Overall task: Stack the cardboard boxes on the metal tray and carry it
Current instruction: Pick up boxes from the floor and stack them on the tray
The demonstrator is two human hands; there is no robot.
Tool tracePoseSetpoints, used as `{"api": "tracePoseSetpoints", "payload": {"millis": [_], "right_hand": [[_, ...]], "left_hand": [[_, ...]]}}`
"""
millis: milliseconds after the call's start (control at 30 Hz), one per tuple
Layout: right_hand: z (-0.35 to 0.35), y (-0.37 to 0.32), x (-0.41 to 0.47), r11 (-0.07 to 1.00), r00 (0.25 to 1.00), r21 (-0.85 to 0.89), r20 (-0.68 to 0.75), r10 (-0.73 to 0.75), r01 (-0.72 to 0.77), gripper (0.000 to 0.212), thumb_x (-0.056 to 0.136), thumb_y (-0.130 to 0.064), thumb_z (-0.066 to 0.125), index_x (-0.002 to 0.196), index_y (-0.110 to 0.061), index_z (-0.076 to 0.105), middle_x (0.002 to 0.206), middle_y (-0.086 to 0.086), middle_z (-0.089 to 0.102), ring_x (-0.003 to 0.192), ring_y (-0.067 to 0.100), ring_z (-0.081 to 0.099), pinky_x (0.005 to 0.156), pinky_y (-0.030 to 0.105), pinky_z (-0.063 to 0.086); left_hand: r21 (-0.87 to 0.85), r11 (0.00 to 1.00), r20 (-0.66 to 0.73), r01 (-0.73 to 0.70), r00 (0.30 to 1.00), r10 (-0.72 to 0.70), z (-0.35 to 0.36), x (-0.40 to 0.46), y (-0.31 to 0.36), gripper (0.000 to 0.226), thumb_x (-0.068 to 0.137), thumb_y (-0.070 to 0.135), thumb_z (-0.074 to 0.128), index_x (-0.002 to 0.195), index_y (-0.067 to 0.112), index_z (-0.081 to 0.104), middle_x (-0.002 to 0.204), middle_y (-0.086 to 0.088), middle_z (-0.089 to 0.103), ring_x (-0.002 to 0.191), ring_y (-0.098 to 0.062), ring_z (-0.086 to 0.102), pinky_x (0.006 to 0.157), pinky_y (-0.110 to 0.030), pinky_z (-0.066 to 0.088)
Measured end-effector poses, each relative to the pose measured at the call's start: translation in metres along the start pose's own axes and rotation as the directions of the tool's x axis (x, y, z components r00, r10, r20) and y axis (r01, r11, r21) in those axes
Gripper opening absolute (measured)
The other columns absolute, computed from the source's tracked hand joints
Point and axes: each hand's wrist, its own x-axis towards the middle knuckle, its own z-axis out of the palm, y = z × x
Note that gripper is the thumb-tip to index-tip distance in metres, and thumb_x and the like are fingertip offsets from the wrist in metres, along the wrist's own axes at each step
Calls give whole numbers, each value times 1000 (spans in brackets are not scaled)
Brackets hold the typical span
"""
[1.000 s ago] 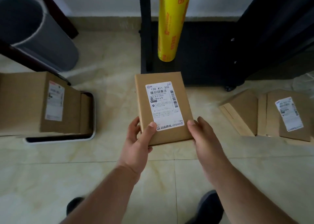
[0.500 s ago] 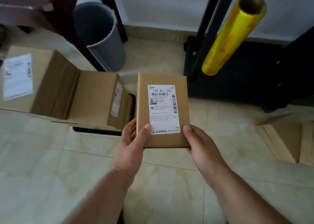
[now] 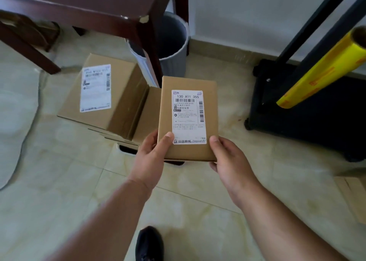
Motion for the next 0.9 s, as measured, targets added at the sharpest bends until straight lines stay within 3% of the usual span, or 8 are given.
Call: {"api": "tracePoseSetpoints", "payload": {"millis": [200,367,467,600,767,900], "right_hand": [[24,-4,8,1000,999,-5,-36,9,-9,21,95,-57,59,104,-41,71,101,-28,73,107,0,67,103,45,54],[33,-10,8,999,999,-28,-27,22,-23,25,97,-51,62,113,-33,70,104,-22,75,105,2,69,105,46,53],[38,-15,6,999,1000,-29,-4,15,-15,21,99,-47,61,110,-33,71,104,-22,78,103,0,71,104,46,53],[46,-22,5,1000,1000,-22,23,-11,12,18,102,-42,59,109,-33,73,105,-21,78,102,-1,72,103,47,54],[56,-29,8,998,998,-48,51,-36,39,19,103,-38,58,103,-32,76,103,-21,79,100,-1,73,104,48,54],[65,-34,9,998,997,-43,72,-38,41,19,104,-34,58,102,-29,76,101,-19,80,98,0,74,102,45,55]], "left_hand": [[12,999,-44,41,998,-40,-16,12,2,36,97,49,64,129,33,66,112,17,74,106,-1,65,85,-20,46],[-72,992,-182,101,977,-112,-20,7,-3,61,92,61,63,145,32,53,126,15,66,111,-5,60,93,-26,39],[-146,970,-194,195,956,-222,-19,-4,-11,56,87,68,64,129,33,54,116,17,62,104,-1,56,99,-34,37],[-194,941,-111,277,947,-302,-18,-5,-18,55,81,74,69,117,33,64,114,22,63,116,-5,57,116,-44,41],[-206,944,-105,257,953,-282,-21,2,-12,96,68,79,73,146,27,56,139,13,63,129,-11,56,116,-47,43],[-217,944,-122,248,953,-278,-24,4,-6,85,74,74,74,144,28,59,131,16,66,123,-8,59,113,-45,46]]}}
